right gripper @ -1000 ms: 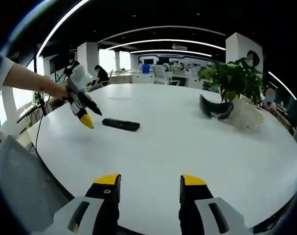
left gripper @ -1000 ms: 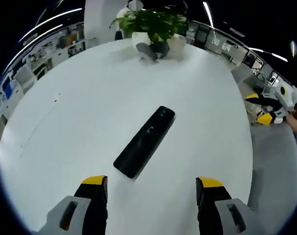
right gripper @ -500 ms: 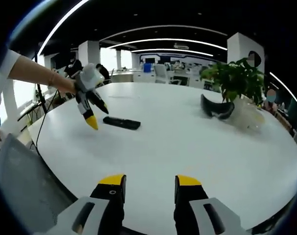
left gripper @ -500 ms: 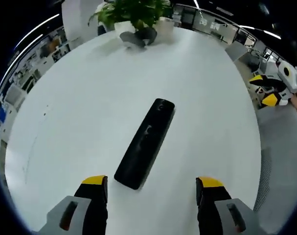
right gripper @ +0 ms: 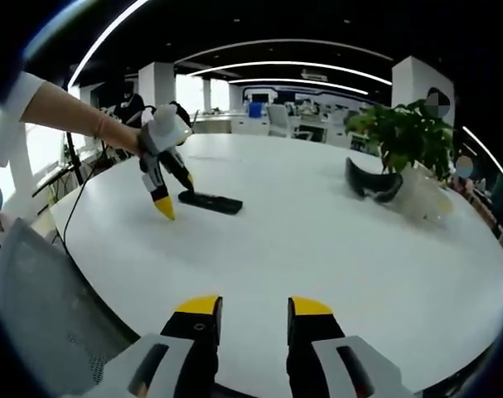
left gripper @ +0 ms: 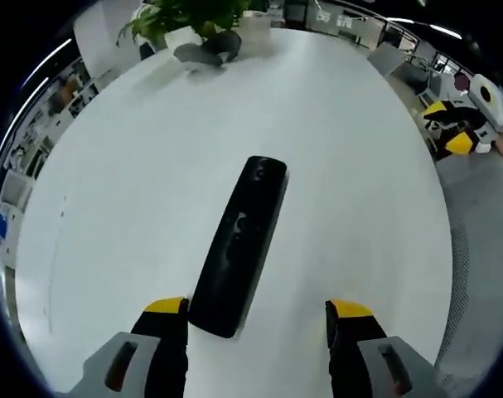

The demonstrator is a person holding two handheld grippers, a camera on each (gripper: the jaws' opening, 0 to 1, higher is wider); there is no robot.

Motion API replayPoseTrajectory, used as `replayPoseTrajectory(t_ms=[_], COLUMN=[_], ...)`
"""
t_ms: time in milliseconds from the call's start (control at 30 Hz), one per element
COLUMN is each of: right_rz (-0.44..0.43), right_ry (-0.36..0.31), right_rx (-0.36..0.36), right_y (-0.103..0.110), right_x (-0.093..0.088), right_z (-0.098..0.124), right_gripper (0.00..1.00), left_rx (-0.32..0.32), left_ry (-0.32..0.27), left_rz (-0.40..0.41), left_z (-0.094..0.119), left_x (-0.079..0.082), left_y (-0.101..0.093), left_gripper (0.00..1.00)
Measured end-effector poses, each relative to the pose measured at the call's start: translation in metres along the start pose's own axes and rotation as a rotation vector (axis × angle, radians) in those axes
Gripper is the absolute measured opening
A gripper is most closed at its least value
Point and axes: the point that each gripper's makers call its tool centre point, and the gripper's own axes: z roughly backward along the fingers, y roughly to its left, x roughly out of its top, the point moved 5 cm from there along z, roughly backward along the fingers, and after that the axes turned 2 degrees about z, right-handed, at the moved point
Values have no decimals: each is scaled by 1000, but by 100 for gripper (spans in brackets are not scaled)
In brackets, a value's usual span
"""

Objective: Press the specified remote control buttons in sequence, fully releasing each button before pressing the next.

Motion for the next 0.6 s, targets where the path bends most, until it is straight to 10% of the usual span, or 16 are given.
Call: replayPoseTrajectory(t_ms=[267, 600], right_rz=[2, 5], right_ry=[-3, -3], right_rx=[14, 15], right_y=[2, 2], right_x=[0, 0], right_z=[0, 0], right_gripper=[26, 24], left_rx=[-8, -3], left_ry=[12, 30], left_rz=[-55, -104], left_z=[5, 4], left_x=[-2, -2], left_y=[-2, -5], left_gripper=[34, 25])
